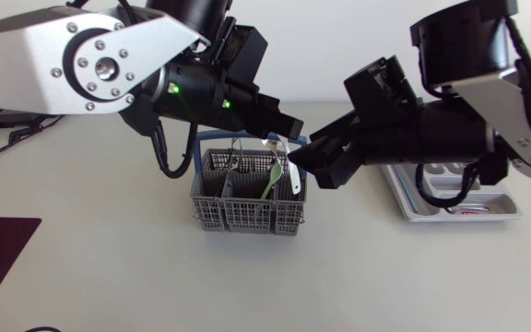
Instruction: Sort the cutlery from the basket into the organizer compartments.
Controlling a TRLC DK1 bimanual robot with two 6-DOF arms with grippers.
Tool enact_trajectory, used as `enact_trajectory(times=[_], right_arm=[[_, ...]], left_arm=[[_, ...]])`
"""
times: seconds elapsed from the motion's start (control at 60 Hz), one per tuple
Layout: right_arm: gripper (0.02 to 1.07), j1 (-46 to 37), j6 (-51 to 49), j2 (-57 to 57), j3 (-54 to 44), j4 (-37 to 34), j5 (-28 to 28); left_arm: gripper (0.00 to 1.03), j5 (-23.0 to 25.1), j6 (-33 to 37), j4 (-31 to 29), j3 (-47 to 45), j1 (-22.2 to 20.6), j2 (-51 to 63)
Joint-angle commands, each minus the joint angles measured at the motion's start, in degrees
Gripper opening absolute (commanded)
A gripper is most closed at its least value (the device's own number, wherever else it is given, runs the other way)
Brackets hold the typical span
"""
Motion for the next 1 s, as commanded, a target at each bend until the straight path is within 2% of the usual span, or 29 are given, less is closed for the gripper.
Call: enact_trajectory(times=[0.0, 0.167, 0.767, 0.983], right_arm=[[0.68, 0.48, 1.92, 2.81, 1.95, 0.29, 0.23], [0.65, 0.04, 2.71, 5.36, 3.45, 0.91, 0.32], [0.08, 0.48, 2.27, 7.82, 4.59, 1.52, -0.03], [0.08, 1.1, 1.83, 7.91, 4.15, 1.08, -0.29]], left_arm=[[0.05, 0.95, -2.25, -0.5, 2.44, 0.48, 1.09], [0.05, 2.62, -3.12, -1.2, 3.06, 0.83, 1.44], [0.05, 5.78, -4.53, -1.99, 3.5, 1.62, 1.97], [0.05, 7.72, -5.15, -2.08, 3.41, 2.23, 1.97]])
